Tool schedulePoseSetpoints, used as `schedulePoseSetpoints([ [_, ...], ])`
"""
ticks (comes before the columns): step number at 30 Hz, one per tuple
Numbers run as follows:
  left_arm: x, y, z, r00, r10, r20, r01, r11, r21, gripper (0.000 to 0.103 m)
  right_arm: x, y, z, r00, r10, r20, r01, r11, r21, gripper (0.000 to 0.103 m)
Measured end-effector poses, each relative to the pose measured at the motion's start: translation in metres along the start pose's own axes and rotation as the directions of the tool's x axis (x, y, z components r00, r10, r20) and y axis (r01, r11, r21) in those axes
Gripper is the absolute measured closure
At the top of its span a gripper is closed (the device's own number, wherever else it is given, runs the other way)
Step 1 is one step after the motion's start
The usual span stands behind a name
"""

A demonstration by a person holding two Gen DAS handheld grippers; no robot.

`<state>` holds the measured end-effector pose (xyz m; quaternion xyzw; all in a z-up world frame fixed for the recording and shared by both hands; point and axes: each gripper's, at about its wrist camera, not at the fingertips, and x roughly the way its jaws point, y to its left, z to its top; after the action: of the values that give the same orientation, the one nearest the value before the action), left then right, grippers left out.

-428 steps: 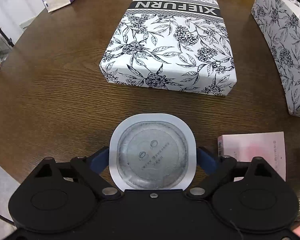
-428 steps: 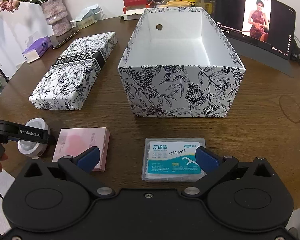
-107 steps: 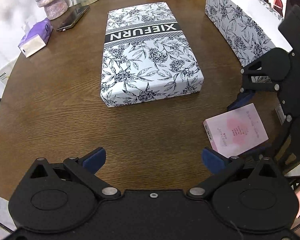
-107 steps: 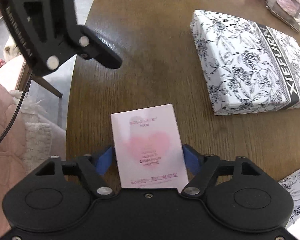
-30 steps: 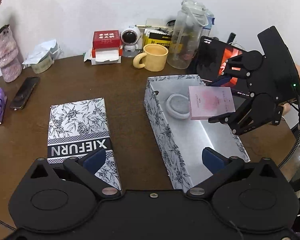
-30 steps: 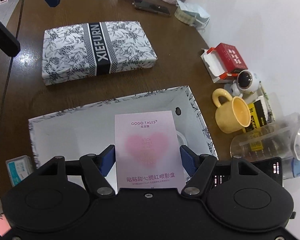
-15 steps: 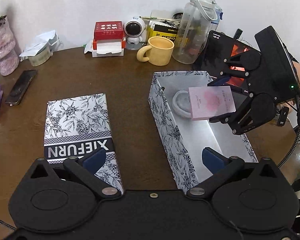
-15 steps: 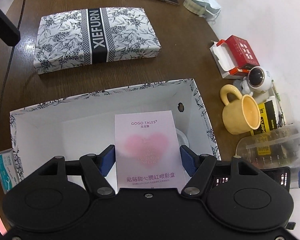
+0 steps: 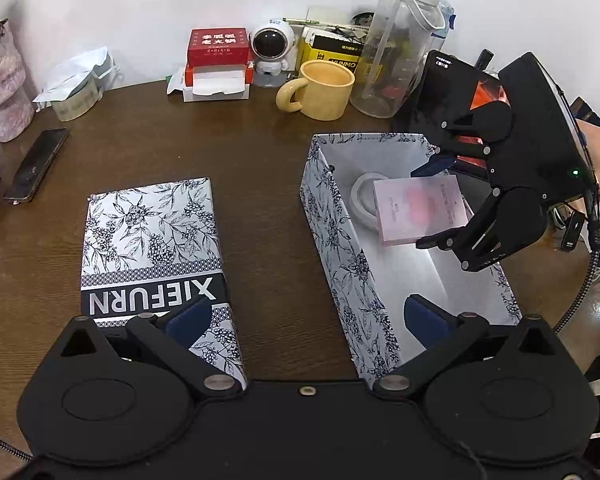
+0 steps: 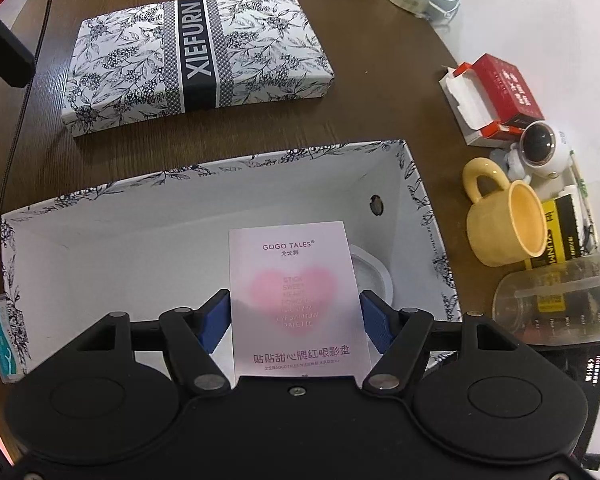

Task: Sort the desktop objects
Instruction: 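Lower the pink palette box into the storage box with the right gripper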

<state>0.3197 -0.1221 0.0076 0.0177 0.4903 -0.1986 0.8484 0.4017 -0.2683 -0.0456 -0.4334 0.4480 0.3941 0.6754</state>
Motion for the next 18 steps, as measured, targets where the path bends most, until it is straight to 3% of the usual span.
schedulePoseSetpoints([
  [13,0.013,0.005,-0.004,0.999,0.007,-0.042,-0.008,1.0,-0.029,0.0,0.052,0.012,0.006,0.99,0.122,-0.067,-0.124,0.992,-0.037,0.032],
  [18,0.015,0.009,-0.006,0.998,0.015,-0.054,-0.017,0.999,-0.04,0.0,0.061,0.014,0.009,0.991,0.112,-0.068,-0.116,0.992,-0.054,0.032],
])
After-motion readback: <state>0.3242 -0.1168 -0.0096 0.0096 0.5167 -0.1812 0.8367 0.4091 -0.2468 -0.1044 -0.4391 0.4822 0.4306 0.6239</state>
